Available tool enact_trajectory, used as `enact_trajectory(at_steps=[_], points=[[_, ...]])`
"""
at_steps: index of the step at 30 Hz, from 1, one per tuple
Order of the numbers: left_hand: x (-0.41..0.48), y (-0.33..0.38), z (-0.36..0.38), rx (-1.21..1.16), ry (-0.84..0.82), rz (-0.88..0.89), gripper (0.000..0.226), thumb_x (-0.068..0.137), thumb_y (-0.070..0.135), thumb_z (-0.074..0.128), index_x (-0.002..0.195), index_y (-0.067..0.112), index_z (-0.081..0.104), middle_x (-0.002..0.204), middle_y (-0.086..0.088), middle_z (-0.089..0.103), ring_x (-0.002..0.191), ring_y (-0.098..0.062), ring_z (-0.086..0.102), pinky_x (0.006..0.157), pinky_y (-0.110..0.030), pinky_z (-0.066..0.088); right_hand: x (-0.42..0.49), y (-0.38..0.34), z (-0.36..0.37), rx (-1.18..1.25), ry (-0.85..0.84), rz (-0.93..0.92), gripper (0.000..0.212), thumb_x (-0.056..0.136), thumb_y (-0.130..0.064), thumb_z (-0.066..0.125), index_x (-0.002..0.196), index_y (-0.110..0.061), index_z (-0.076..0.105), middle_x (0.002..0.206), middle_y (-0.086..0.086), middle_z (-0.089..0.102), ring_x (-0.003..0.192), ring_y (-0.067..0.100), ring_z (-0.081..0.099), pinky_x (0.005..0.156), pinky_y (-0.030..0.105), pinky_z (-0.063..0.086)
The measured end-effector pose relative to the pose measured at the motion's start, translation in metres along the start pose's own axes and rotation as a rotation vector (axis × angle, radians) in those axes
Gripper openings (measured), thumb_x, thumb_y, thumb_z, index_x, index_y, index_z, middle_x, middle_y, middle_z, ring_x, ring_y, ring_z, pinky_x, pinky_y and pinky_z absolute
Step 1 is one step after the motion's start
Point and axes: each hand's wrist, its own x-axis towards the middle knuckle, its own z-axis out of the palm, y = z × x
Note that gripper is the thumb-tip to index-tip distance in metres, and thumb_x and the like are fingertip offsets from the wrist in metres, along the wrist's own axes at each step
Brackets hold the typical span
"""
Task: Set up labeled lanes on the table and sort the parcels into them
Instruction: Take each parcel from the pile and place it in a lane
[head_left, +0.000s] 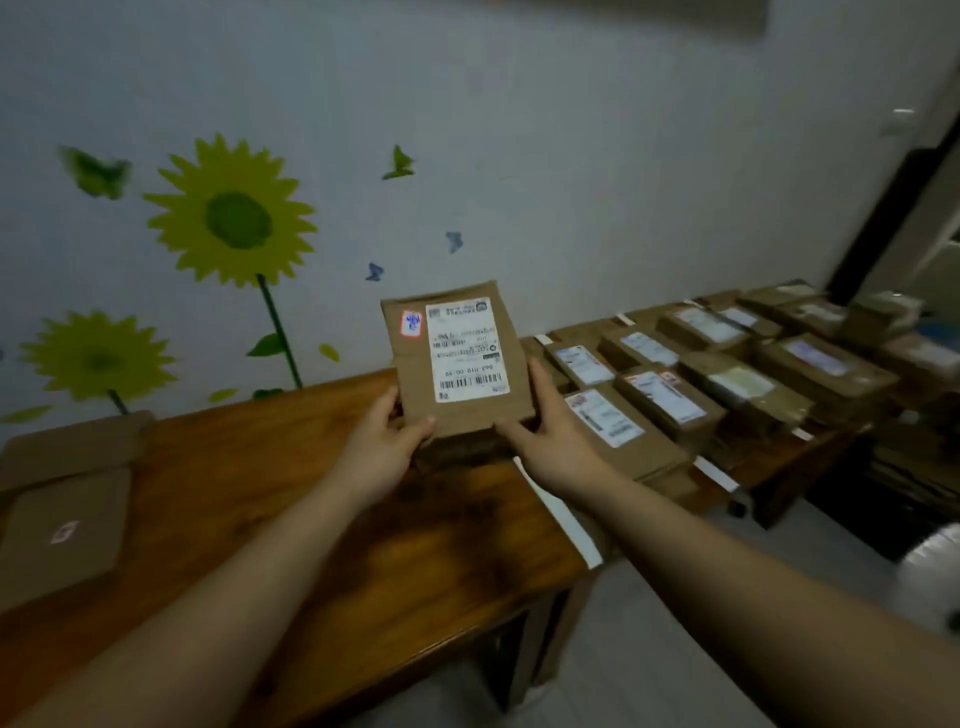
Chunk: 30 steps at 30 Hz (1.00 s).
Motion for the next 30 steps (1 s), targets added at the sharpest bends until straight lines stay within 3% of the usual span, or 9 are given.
enact_trajectory(at_steps=[2, 5, 8, 10, 14, 18, 22, 26, 30], points=[[0.003, 0.006, 0.035, 0.026, -0.057, -0.018, 0.056, 0.091, 0.023, 0.057, 0.141, 0.03, 0.034, 0.118, 0.009, 0.054, 0.094, -0.005, 0.057, 0.073, -0.023, 0.05, -0.014, 0.011, -0.032, -0.117, 0.055, 0.005, 0.066, 0.088, -0.039, 0.061, 0.133, -0.062, 0.017, 0.144, -0.006, 0.032, 0.131, 0.015, 0.038, 0.107, 0.04, 0.039], [0.008, 0.022, 0.092, 0.072, -0.136, 0.024, 0.052, 0.092, 0.026, 0.056, 0.14, 0.031, 0.036, 0.116, 0.011, 0.055, 0.09, -0.003, 0.057, 0.07, -0.021, 0.05, -0.034, 0.031, -0.083, -0.306, 0.144, 0.045, 0.073, 0.085, -0.037, 0.067, 0.142, -0.047, 0.023, 0.144, -0.005, 0.021, 0.132, 0.019, 0.031, 0.101, 0.027, 0.032], [0.011, 0.036, 0.157, 0.132, -0.212, 0.055, 0.053, 0.091, 0.031, 0.055, 0.14, 0.033, 0.035, 0.124, 0.009, 0.055, 0.098, -0.009, 0.057, 0.076, -0.027, 0.052, -0.052, 0.051, -0.144, -0.364, 0.257, 0.095, 0.061, 0.088, -0.034, 0.065, 0.138, -0.047, 0.033, 0.15, -0.003, 0.02, 0.136, 0.021, 0.028, 0.103, 0.031, 0.034], [0.012, 0.042, 0.207, 0.137, -0.262, 0.078, 0.063, 0.091, 0.031, 0.055, 0.144, 0.038, 0.022, 0.127, 0.011, 0.051, 0.106, -0.012, 0.056, 0.085, -0.036, 0.053, -0.066, 0.065, -0.189, -0.376, 0.319, 0.104, 0.058, 0.089, -0.033, 0.064, 0.139, -0.043, 0.037, 0.149, -0.001, 0.023, 0.135, 0.02, 0.03, 0.103, 0.028, 0.032], [0.012, 0.054, 0.312, 0.291, -0.418, 0.209, 0.078, 0.085, 0.034, 0.064, 0.144, 0.042, 0.015, 0.122, 0.021, 0.037, 0.095, 0.006, 0.049, 0.073, -0.014, 0.046, -0.095, 0.1, -0.291, -0.404, 0.411, 0.132, 0.056, 0.088, -0.037, 0.064, 0.139, -0.042, 0.04, 0.146, -0.001, 0.028, 0.133, 0.019, 0.032, 0.104, 0.029, 0.032], [0.019, 0.061, 0.407, 0.436, -0.5, 0.268, 0.076, 0.08, 0.026, 0.07, 0.142, 0.038, 0.027, 0.145, 0.004, 0.035, 0.123, -0.012, 0.043, 0.1, -0.036, 0.043, -0.124, 0.135, -0.376, -0.409, 0.458, 0.189, 0.054, 0.089, -0.038, 0.062, 0.139, -0.041, 0.04, 0.145, -0.003, 0.027, 0.131, 0.018, 0.033, 0.105, 0.033, 0.034], [0.022, 0.067, 0.478, 0.449, -0.534, 0.315, 0.069, 0.082, 0.025, 0.069, 0.14, 0.035, 0.033, 0.141, 0.006, 0.04, 0.111, 0.0, 0.039, 0.085, -0.017, 0.04, -0.137, 0.161, -0.436, -0.386, 0.499, 0.217, 0.055, 0.09, -0.036, 0.062, 0.14, -0.039, 0.04, 0.143, -0.005, 0.029, 0.127, 0.015, 0.035, 0.102, 0.031, 0.037], [0.041, 0.071, 0.532, 0.439, -0.578, 0.299, 0.068, 0.082, 0.022, 0.069, 0.139, 0.034, 0.034, 0.138, 0.01, 0.042, 0.112, -0.003, 0.042, 0.091, -0.027, 0.046, -0.133, 0.189, -0.483, -0.382, 0.534, 0.233, 0.055, 0.09, -0.036, 0.062, 0.14, -0.04, 0.039, 0.141, -0.005, 0.029, 0.126, 0.015, 0.036, 0.099, 0.027, 0.035], [0.073, 0.067, 0.578, 0.447, -0.621, 0.3, 0.067, 0.082, 0.021, 0.069, 0.138, 0.033, 0.035, 0.125, 0.019, 0.041, 0.098, 0.007, 0.044, 0.068, -0.006, 0.042, -0.115, 0.221, -0.519, -0.358, 0.527, 0.256, 0.056, 0.09, -0.035, 0.061, 0.14, -0.041, 0.036, 0.142, -0.005, 0.027, 0.126, 0.013, 0.034, 0.097, 0.023, 0.033]])
